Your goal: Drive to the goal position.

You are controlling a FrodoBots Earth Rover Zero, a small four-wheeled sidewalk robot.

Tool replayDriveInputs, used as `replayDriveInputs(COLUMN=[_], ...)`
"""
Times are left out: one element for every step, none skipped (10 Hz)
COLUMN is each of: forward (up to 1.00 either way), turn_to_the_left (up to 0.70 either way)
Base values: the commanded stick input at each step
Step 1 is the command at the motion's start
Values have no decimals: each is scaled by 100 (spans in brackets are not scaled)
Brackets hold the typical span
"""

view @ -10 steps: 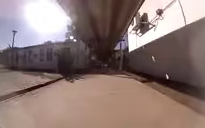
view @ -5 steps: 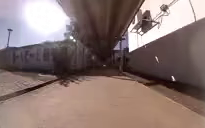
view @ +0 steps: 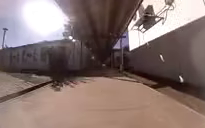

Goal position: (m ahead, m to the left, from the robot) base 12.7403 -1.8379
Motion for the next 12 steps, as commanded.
replayDriveInputs(forward=[100,100,100,100,100,100,100,100,100,100,100,100], turn_to_the_left=[1,1,1,1,1,1,1,1,1,1,1,1])
